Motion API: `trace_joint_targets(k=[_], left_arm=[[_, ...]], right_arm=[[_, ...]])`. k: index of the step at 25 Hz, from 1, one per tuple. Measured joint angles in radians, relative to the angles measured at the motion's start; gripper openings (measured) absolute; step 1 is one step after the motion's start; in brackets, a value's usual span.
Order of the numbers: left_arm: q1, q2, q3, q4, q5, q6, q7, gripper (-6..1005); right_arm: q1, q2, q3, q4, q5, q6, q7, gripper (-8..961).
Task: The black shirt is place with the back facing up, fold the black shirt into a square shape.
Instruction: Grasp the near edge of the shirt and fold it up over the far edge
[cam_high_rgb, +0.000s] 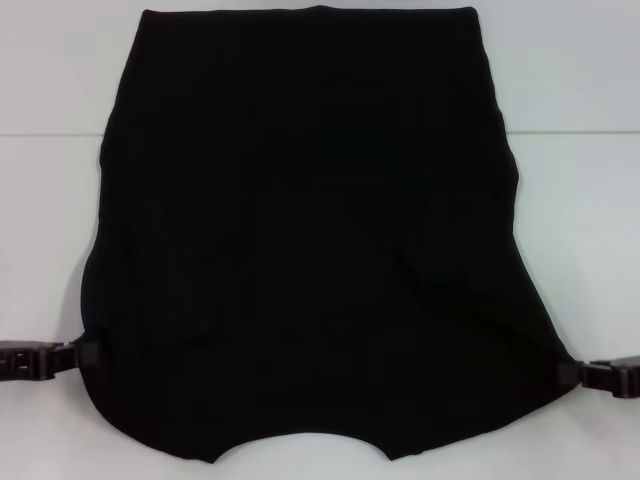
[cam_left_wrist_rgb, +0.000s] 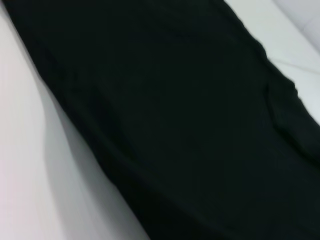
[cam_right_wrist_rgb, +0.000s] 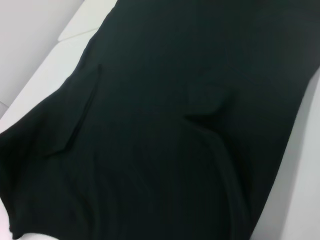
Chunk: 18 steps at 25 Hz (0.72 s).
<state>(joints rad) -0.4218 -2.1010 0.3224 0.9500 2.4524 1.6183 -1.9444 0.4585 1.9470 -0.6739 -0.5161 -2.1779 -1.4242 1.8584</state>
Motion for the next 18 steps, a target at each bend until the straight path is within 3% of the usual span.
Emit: trace_joint_targets(k=[11,18], left_arm=[[0.042,0.023,-0.198,0.002,0.003,0.220,0.001,69],[0.107,0.012,-0.207,0.003,0.016,0.345,0.011,69]], right_arm=[[-0.150,-0.025,0.076,-0.095,-0.004,-0.203,-0.109,36],[-0.215,-0.045,0.114,-0.119,-0.043,-0.305,-0.149,36]])
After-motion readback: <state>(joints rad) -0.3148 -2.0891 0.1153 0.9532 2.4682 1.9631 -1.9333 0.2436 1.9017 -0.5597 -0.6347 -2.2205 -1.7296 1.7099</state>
